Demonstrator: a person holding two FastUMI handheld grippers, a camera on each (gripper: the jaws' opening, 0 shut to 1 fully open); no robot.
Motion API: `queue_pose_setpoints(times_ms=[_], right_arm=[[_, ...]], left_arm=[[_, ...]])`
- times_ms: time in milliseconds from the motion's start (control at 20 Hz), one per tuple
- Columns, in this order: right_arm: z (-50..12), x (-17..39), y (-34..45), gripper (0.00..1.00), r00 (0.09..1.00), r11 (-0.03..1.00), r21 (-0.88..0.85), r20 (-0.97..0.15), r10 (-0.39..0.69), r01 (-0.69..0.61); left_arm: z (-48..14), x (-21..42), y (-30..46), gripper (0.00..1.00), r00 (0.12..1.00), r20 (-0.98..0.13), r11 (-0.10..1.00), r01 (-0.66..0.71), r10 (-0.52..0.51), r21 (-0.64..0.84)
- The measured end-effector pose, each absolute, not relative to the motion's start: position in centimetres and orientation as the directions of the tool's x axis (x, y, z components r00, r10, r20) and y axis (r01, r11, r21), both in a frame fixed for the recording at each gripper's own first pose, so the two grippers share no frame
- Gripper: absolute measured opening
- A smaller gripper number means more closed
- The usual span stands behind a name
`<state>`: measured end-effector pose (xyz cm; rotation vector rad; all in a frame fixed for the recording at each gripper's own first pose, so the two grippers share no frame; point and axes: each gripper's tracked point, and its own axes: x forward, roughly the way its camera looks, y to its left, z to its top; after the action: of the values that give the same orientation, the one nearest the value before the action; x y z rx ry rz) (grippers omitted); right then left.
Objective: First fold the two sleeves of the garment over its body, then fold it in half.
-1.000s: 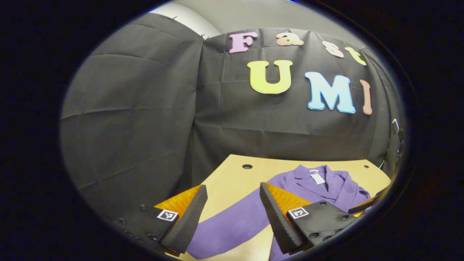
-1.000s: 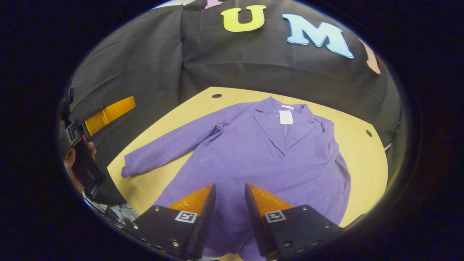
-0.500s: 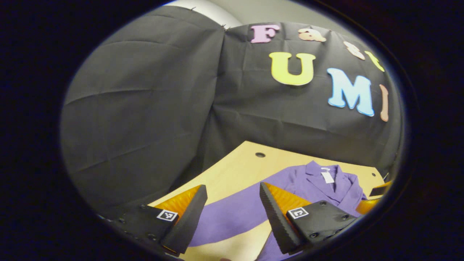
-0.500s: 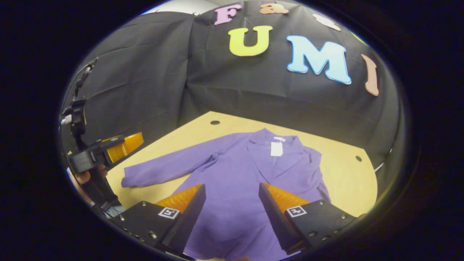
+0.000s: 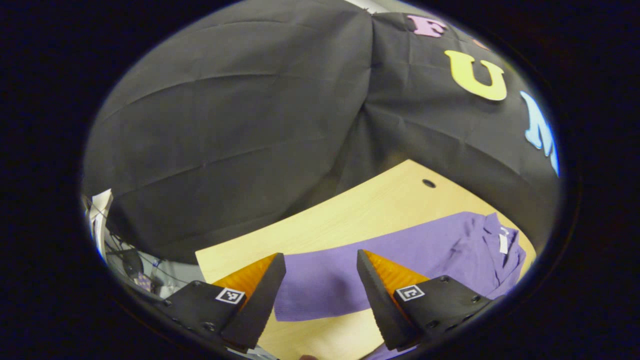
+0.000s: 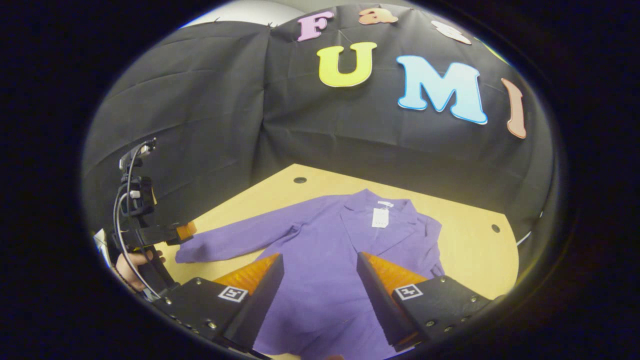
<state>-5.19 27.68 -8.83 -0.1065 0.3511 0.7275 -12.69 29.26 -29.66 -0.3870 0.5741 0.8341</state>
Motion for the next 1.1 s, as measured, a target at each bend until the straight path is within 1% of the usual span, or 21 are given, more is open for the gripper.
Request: queue_pose_setpoints(times_ms=[150,300,450,500,650,800,850,900,950,1100], right_arm=[[-9.3,-4.7,27.3,0.91,0.688,0.745,0.029,-0.362,0.629,-0.666],[-9.6,-4.3,26.8,0.91,0.687,0.749,0.027,-0.377,0.622,-0.662],[-9.9,-3.9,26.4,0.91,0.682,0.749,0.036,-0.388,0.62,-0.661],[-9.9,-3.8,26.3,0.91,0.68,0.75,0.04,-0.392,0.62,-0.661],[-10.1,-3.5,26.4,0.91,0.672,0.748,0.053,-0.399,0.624,-0.662],[-10.1,-3.6,26.8,0.91,0.657,0.735,0.063,-0.402,0.638,-0.675],[-10.1,-3.7,26.9,0.91,0.654,0.732,0.065,-0.401,0.641,-0.678],[-9.9,-3.7,26.9,0.91,0.654,0.73,0.065,-0.397,0.644,-0.68],[-10.0,-3.7,27.0,0.91,0.652,0.728,0.066,-0.394,0.648,-0.683],[-9.8,-3.6,26.7,0.91,0.654,0.728,0.071,-0.388,0.65,-0.682]], left_arm=[[-31.9,-13.9,30.7,0.94,0.463,-0.659,0.559,-0.825,0.592,-0.077],[-34.0,-14.5,31.2,0.95,0.416,-0.707,0.521,-0.85,0.572,-0.078],[-36.0,-14.8,31.5,0.95,0.389,-0.741,0.476,-0.873,0.547,-0.107],[-36.3,-15.0,31.5,0.95,0.369,-0.749,0.464,-0.881,0.551,-0.093],[-36.7,-14.2,31.1,0.94,0.379,-0.747,0.493,-0.867,0.546,-0.08],[-37.0,-13.8,30.8,0.94,0.349,-0.759,0.511,-0.859,0.549,-0.026],[-37.1,-13.7,30.6,0.97,0.343,-0.761,0.518,-0.856,0.551,-0.01],[-37.1,-13.2,30.4,0.89,0.354,-0.758,0.532,-0.847,0.547,-0.012],[-37.2,-12.8,30.5,0.84,0.362,-0.754,0.542,-0.84,0.549,-0.008],[-37.2,-11.4,30.0,0.48,0.408,-0.736,0.569,-0.822,0.54,-0.038]])
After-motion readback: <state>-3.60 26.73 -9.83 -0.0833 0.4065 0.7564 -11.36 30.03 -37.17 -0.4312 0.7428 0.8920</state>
